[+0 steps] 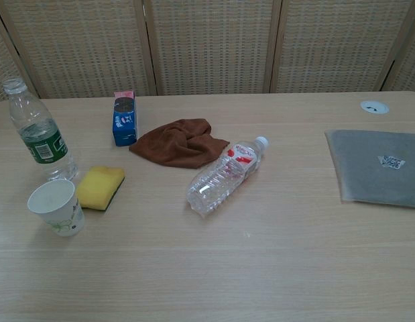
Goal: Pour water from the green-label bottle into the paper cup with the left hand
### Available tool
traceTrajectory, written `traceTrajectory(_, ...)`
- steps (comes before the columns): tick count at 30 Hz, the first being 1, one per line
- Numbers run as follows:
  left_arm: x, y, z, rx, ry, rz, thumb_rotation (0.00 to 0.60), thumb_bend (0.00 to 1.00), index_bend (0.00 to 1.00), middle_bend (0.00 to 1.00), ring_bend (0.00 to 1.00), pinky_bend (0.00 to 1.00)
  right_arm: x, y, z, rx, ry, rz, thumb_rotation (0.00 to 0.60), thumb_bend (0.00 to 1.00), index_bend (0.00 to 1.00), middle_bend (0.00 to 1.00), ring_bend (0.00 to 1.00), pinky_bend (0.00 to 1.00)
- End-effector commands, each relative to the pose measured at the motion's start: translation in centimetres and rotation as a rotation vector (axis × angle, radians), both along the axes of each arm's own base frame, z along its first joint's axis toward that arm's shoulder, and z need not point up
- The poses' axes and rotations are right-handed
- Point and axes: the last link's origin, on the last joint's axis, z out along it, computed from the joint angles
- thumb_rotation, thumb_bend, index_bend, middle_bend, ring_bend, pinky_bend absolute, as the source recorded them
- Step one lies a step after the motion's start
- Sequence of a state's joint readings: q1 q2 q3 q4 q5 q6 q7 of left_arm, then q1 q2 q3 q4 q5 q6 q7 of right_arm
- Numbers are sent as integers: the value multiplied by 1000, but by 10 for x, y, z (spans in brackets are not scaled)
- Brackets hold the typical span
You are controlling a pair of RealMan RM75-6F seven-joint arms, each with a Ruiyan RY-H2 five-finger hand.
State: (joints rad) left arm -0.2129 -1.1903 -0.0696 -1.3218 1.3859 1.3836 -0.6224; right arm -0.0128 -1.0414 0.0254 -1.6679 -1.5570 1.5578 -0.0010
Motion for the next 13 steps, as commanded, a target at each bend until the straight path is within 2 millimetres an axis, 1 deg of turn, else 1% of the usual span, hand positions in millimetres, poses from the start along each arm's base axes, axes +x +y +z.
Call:
traceTrajectory(1,27,-35,14,48,116,9,600,173,0,0,0,0,0,0,2,-4,-4,0,600,0,0,0,0,0)
traceTrajectory(7,43,-50,7,23,127,15,600,174,0,0,0,0,-1,1,4,-9,-9,2,600,0,0,0,0,0)
traceTrajectory(13,49,-56,5,9,185,20,600,173,0,0,0,0,-1,1,4,-11,-11,1,600,0,0,0,0,0)
